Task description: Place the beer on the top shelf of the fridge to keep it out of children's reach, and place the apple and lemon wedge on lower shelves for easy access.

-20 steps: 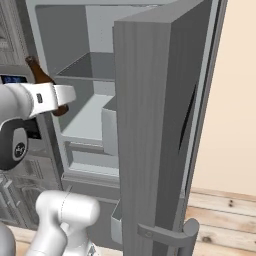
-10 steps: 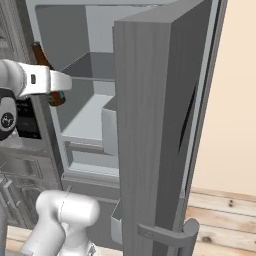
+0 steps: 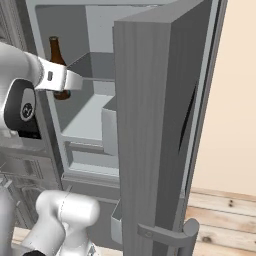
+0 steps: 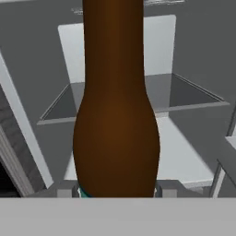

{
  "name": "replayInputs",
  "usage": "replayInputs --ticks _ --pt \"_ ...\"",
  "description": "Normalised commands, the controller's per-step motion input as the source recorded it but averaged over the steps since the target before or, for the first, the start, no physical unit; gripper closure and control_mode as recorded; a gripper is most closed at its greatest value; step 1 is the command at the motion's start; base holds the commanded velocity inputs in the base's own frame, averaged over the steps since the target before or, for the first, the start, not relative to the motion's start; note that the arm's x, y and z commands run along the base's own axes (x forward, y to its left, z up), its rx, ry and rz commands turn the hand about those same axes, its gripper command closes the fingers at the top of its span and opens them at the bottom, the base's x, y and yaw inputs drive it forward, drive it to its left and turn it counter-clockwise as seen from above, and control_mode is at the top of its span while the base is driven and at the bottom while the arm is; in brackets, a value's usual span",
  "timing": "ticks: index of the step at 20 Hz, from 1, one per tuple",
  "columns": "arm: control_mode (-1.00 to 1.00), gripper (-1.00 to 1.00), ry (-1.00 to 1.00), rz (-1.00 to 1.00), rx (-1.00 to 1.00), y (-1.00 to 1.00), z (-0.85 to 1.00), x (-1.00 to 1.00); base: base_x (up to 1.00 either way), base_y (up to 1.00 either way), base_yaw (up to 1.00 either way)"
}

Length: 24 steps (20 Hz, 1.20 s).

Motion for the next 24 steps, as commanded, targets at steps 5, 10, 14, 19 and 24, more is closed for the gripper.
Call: replayInputs --ticks 5,10,14,19,24 --pt "-1.0 1.0 -0.01 0.03 0.0 -0.03 0.0 0.38 0.0 0.0 0.0" --pt "-1.0 1.0 0.0 0.03 0.0 -0.08 0.0 0.47 0.0 0.0 0.0" --pt "-1.0 1.0 0.0 0.03 0.0 -0.11 0.0 0.48 0.0 0.0 0.0" --pt "-1.0 1.0 0.0 0.02 0.0 -0.1 0.0 0.46 0.0 0.0 0.0" --pt "-1.0 1.0 0.0 0.04 0.0 -0.07 0.0 0.44 0.0 0.0 0.0"
